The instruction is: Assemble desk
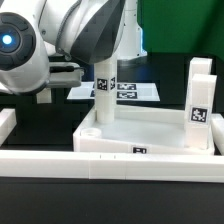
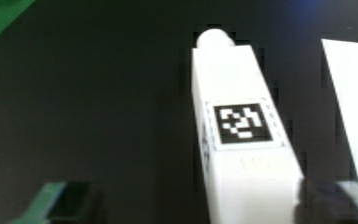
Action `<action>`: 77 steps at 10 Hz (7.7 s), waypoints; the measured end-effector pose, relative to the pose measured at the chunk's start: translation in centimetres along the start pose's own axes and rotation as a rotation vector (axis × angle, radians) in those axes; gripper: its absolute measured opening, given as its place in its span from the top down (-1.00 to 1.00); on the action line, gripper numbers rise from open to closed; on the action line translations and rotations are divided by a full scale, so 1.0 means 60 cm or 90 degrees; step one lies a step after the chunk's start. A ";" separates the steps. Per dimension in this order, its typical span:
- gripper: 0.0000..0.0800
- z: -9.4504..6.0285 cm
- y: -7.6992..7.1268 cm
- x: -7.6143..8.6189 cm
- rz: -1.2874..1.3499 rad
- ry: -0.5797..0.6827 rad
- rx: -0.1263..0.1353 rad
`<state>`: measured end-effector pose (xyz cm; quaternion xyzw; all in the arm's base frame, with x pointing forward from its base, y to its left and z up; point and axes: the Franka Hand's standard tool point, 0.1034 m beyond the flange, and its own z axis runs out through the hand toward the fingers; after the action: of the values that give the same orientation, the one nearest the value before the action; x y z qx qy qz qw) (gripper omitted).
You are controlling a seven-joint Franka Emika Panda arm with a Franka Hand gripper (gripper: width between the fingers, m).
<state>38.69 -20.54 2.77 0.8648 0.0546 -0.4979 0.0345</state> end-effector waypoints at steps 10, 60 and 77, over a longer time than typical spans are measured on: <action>1.00 0.002 0.000 0.000 -0.001 -0.002 0.000; -0.62 0.010 -0.035 0.020 -0.048 0.085 0.018; 0.28 -0.016 -0.030 -0.007 -0.061 0.063 0.036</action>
Offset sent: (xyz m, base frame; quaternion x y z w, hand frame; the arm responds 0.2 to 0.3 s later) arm 0.0009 0.0010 -0.0026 -0.0010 0.0084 -0.0016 1.0000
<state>39.03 -18.65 3.61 0.8855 0.0834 -0.4568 -0.0165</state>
